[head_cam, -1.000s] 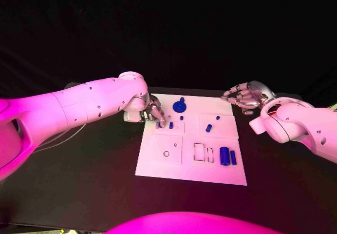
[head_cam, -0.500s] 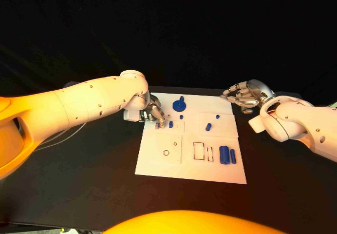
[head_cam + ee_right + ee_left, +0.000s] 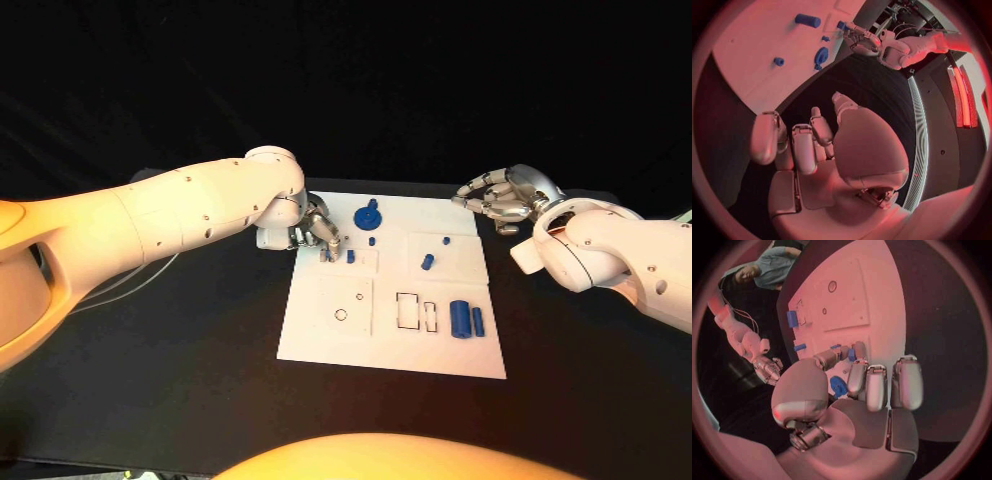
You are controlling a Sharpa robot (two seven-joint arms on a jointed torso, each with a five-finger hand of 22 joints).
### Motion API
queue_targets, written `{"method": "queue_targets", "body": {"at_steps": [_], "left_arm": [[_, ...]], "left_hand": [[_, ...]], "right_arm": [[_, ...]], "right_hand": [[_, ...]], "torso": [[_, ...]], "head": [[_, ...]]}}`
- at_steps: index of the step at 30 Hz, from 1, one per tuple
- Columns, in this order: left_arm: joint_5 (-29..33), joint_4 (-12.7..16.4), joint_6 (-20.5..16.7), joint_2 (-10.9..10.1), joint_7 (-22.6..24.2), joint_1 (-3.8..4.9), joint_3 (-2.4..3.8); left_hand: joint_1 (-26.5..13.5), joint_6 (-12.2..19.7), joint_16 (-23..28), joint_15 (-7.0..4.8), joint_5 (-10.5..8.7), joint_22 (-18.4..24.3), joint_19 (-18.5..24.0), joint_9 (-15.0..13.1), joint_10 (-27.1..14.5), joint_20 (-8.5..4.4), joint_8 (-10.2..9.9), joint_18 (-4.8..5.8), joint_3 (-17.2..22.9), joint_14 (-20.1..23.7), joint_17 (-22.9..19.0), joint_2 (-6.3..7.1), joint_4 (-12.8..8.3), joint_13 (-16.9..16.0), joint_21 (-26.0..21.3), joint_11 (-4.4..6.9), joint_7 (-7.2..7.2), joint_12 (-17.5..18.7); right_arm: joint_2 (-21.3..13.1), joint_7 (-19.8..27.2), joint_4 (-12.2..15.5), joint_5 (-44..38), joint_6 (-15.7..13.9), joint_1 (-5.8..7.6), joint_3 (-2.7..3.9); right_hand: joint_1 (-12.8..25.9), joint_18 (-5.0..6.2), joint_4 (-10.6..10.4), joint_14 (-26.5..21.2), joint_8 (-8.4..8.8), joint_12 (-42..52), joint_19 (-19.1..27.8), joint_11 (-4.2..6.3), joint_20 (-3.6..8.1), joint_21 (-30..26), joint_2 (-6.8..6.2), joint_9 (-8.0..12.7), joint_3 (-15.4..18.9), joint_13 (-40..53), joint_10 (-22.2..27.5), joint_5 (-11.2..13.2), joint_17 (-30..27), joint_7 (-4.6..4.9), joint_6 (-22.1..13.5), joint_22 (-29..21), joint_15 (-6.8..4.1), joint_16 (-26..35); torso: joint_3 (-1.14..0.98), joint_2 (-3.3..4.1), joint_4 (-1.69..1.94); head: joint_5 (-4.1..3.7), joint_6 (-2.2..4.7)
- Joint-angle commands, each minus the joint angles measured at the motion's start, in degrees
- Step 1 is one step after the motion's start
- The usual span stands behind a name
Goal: Assemble the parts on the task board
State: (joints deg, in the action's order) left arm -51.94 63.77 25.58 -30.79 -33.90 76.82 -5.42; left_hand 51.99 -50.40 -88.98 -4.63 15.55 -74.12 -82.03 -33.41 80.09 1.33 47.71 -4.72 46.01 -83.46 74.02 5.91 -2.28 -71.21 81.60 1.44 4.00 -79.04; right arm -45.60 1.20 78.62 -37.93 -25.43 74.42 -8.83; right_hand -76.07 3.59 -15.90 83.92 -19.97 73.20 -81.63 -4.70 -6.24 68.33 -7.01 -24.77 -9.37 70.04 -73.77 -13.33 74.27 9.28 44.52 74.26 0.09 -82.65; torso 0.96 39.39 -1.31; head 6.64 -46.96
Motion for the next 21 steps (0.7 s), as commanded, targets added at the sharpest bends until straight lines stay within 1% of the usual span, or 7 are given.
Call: {"method": "queue_targets", "body": {"at_steps": [1,14,18,21], "left_arm": [[0.63,-0.18,0.17,0.25,-0.1,-0.09,-0.05],[2.89,-0.62,2.06,0.41,-0.82,-0.08,-0.06],[3.13,-0.69,1.54,0.43,-0.81,-0.08,-0.06],[3.2,-0.68,0.23,0.41,-0.63,-0.08,-0.06]], "left_hand": [[0.86,-3.09,-1.02,-0.58,5.89,-5.85,-1.46,-1.71,2.5,-0.09,0.72,1.83,3.77,-6.54,15.98,-2.36,-0.01,-0.11,0.32,1.09,-2.68,-0.32],[1.08,-2.58,-0.97,-0.55,5.14,-5.35,-1.12,-1.8,2.07,-0.09,0.5,1.69,3.17,-6.51,15.88,-2.54,0.03,0.5,-0.11,0.99,-2.54,0.16],[1.17,-2.45,-0.92,-0.54,4.92,-5.25,-1.04,-1.83,1.94,-0.08,0.45,1.66,3.01,-6.49,15.78,-2.72,0.11,0.68,-0.21,0.96,-2.48,0.3],[1.19,-2.34,-0.85,-0.51,4.73,-5.11,-0.95,-1.87,1.79,-0.07,0.4,1.63,2.81,-6.45,15.64,-2.91,0.29,0.9,-0.33,0.9,-2.42,0.46]], "right_arm": [[0.06,0.15,0.0,-0.03,0.15,-0.04,0.01],[0.05,0.12,-0.02,-0.03,0.2,-0.06,0.01],[0.07,0.12,-0.03,-0.03,0.2,-0.06,0.01],[0.07,0.13,-0.03,-0.02,0.2,-0.06,0.01]], "right_hand": [[2.47,1.07,-0.37,3.17,-1.29,-0.41,0.42,0.41,0.45,-1.01,-0.07,0.29,-2.62,-0.07,0.51,-1.27,4.23,-0.13,-0.5,5.0,-0.21,0.32],[2.47,1.07,-0.37,3.17,-1.29,-0.41,0.42,0.41,0.45,-1.01,-0.07,0.29,-2.62,-0.07,0.51,-1.27,4.23,-0.13,-0.5,5.0,-0.21,0.32],[2.47,1.07,-0.37,3.17,-1.29,-0.41,0.42,0.41,0.45,-1.01,-0.07,0.29,-2.62,-0.07,0.51,-1.27,4.23,-0.13,-0.5,5.0,-0.21,0.32],[2.47,1.07,-0.37,3.17,-1.29,-0.41,0.42,0.41,0.45,-1.01,-0.07,0.29,-2.62,-0.07,0.51,-1.27,4.23,-0.13,-0.5,5.0,-0.21,0.32]], "torso": [[0.03,0.01,0.03],[0.04,-0.01,0.09],[0.06,-0.01,0.05],[0.03,0.02,0.02]], "head": [[-0.05,0.01],[-0.08,-0.03],[-0.07,0.04],[-0.05,0.11]]}}
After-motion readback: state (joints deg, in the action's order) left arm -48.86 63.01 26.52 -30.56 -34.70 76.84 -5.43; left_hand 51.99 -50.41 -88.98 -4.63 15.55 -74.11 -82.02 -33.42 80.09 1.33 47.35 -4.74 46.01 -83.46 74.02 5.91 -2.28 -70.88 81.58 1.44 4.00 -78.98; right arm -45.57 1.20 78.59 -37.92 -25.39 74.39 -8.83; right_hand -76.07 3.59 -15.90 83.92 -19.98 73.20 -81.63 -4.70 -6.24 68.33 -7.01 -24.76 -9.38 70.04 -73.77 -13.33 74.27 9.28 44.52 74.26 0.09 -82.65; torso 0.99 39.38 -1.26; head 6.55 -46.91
